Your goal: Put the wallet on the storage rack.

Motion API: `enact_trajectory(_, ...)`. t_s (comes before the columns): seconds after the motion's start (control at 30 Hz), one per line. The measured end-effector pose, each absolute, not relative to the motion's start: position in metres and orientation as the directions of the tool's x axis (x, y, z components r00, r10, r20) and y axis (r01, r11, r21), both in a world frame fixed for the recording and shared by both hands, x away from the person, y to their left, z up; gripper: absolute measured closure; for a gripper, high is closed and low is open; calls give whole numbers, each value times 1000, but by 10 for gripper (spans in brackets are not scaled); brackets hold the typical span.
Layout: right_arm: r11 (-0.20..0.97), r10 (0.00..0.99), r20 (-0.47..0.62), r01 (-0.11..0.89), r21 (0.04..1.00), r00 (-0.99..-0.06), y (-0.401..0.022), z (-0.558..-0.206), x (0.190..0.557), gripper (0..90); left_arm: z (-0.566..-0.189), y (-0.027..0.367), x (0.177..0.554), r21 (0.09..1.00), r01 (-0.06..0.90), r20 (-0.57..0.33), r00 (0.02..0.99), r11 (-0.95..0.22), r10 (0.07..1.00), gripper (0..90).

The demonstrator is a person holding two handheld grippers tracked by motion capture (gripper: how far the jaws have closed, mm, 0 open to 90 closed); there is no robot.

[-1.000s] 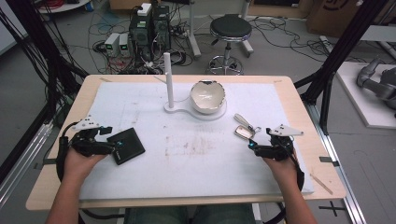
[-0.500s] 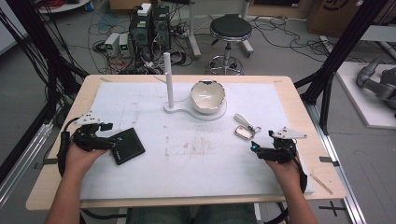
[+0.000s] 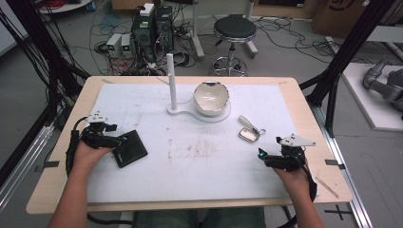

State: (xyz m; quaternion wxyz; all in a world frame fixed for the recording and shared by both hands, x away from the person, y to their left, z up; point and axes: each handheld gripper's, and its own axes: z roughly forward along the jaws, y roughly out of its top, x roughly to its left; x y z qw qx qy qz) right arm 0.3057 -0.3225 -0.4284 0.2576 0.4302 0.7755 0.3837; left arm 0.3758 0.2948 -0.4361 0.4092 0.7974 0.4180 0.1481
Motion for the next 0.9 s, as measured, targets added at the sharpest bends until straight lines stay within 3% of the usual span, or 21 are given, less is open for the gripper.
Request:
enact_trajectory(0.3, 328, 872, -69, 475, 817, -484, -329, -429, 300, 151, -446, 295, 385, 732, 602, -156, 604, -319, 782, 231)
enact_trajectory(0.53, 331, 871, -71, 474, 816, -487, -327, -429, 301, 151, -452, 300, 382, 752, 601, -213, 610, -270, 764, 305)
enact_trajectory(0.6, 334, 869, -73, 472, 816, -489, -326, -429, 301, 151, -451, 300, 380, 753, 601, -232, 625, -270, 745, 400)
enact_trajectory(0.7, 337, 868, -75, 471, 815, -490, -325, -428, 301, 151, -453, 302, 378, 759, 602, -240, 615, -249, 751, 456)
enact_trajectory(0.77, 340, 867, -81, 467, 816, -491, -325, -428, 301, 151, -454, 303, 376, 765, 596, -265, 637, -244, 724, 581)
enact_trajectory(0.9, 342, 867, -83, 466, 816, -491, -324, -428, 301, 151, -452, 308, 372, 769, 589, -266, 648, -248, 714, 712)
